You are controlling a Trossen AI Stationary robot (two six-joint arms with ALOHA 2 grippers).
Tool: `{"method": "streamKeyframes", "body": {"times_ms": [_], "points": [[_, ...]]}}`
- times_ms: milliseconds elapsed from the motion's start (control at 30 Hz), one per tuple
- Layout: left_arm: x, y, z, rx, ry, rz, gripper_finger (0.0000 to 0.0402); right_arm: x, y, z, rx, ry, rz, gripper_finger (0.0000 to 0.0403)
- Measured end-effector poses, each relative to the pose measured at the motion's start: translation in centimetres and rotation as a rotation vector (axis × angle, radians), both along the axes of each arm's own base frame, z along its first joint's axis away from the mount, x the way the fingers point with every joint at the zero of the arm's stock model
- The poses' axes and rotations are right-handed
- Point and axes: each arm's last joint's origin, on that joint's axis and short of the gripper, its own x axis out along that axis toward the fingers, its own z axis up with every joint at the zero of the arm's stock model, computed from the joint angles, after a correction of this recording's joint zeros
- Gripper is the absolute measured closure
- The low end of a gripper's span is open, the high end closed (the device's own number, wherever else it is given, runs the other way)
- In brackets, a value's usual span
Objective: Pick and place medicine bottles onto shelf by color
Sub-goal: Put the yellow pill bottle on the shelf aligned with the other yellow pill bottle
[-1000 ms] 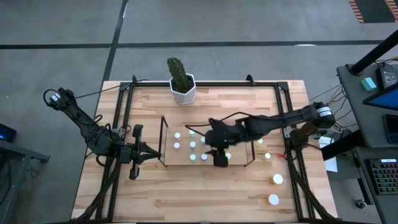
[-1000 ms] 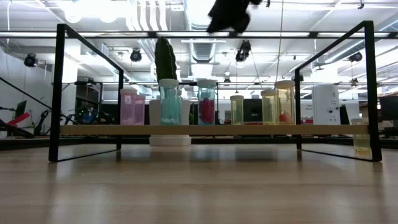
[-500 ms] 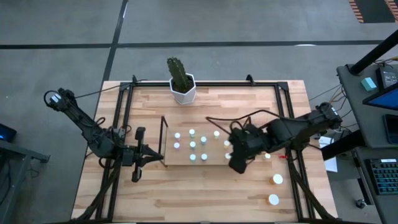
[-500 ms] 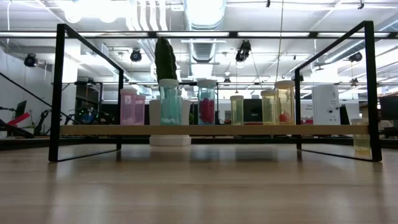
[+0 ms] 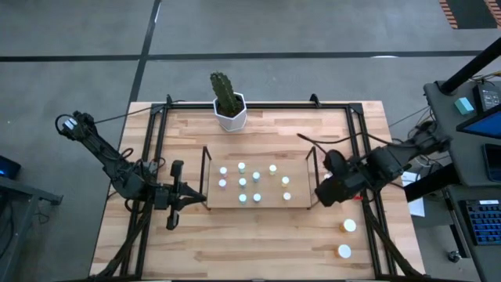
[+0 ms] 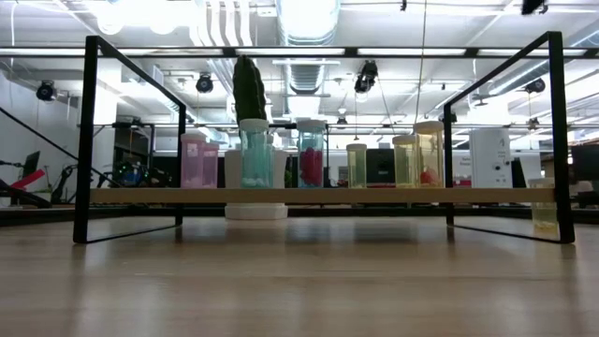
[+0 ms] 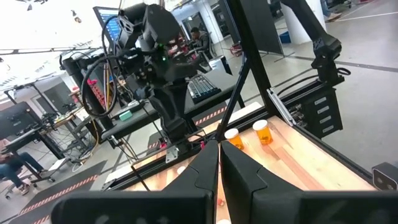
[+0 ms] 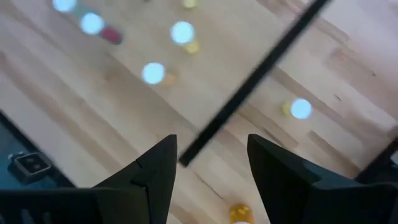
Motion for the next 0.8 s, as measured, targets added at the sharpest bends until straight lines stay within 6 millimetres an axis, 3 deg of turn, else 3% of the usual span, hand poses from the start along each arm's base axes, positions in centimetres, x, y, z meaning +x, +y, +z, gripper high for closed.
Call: {"method": "streamKeyframes", "body": {"times_ms": [200,667,800], "points": [[0.0,0.0,0.0,-0.001,-0.001,0.003,0.0402,-1.4,-0.2,-1.9,0.021,0.047,-0.085,0.0216],[0.0,0.0,0.0,-0.001,-0.001,0.003,0.0402,-4.5,1.5,-5.0,0.099,0.152,-0.230,0.0216],[0.0,0.0,0.0,0.000,0.000,0.003,0.0402,-4.9,1.4,-6.9,0.079,0.201,-0.318,0.0216]]}}
